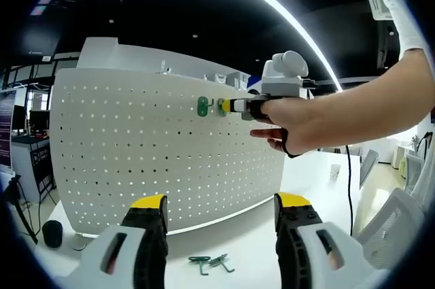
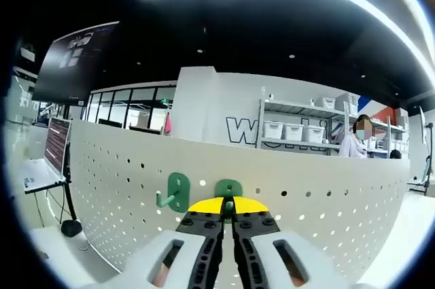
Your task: Insert the hook assembly into the mounting plate slot until the hook locks in place.
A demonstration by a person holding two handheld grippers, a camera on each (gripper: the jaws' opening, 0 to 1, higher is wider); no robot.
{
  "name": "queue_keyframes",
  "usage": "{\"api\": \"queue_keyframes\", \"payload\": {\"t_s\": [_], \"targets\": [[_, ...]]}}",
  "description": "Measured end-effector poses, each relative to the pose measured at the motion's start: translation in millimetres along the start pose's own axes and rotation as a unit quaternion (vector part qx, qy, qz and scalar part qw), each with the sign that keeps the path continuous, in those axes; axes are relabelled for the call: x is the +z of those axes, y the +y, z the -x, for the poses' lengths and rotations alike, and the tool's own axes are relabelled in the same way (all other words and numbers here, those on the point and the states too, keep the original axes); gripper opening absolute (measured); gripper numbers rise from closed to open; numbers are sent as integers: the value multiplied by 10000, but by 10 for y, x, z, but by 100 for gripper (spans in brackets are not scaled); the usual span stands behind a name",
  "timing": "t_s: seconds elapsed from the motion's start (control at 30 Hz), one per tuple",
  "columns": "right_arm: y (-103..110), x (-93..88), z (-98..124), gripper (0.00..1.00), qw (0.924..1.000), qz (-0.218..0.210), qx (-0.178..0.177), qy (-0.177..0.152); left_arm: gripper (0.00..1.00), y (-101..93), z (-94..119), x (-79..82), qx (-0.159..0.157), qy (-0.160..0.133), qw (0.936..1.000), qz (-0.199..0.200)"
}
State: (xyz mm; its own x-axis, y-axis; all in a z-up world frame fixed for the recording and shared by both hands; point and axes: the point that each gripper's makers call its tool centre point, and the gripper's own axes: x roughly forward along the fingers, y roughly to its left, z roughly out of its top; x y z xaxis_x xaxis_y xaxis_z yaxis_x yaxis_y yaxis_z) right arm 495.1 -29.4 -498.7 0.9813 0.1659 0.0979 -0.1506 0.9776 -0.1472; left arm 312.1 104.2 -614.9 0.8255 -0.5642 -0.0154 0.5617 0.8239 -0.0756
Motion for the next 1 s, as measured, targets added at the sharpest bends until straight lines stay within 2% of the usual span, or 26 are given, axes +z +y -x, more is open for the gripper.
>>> {"api": "queue_keyframes", "payload": {"t_s": [0.33, 0.57, 0.73, 0.9, 0.97, 1.0], "targets": [[9, 0, -6, 1, 9999, 16, -37, -131, 65, 24, 12, 2, 8, 18, 10000, 20], [-7, 15, 14, 1, 9996, -136, -64, -228, 65, 10, -1, 7, -19, 33, 10000, 9], [9, -5, -6, 1, 9997, 0, -66, -233, 64, 5, -6, -14, -27, 54, 10000, 16], [3, -3, -27, 1, 9996, -81, -128, -247, 64, 13, 2, -16, -14, 56, 10000, 24], [-3, -2, -23, 1, 9990, -312, -145, -272, 64, 12, 3, -16, -14, 59, 10000, 35], [-6, -2, -17, 1, 9993, -250, -138, -261, 64, 10, 1, -18, -17, 55, 10000, 45]]}}
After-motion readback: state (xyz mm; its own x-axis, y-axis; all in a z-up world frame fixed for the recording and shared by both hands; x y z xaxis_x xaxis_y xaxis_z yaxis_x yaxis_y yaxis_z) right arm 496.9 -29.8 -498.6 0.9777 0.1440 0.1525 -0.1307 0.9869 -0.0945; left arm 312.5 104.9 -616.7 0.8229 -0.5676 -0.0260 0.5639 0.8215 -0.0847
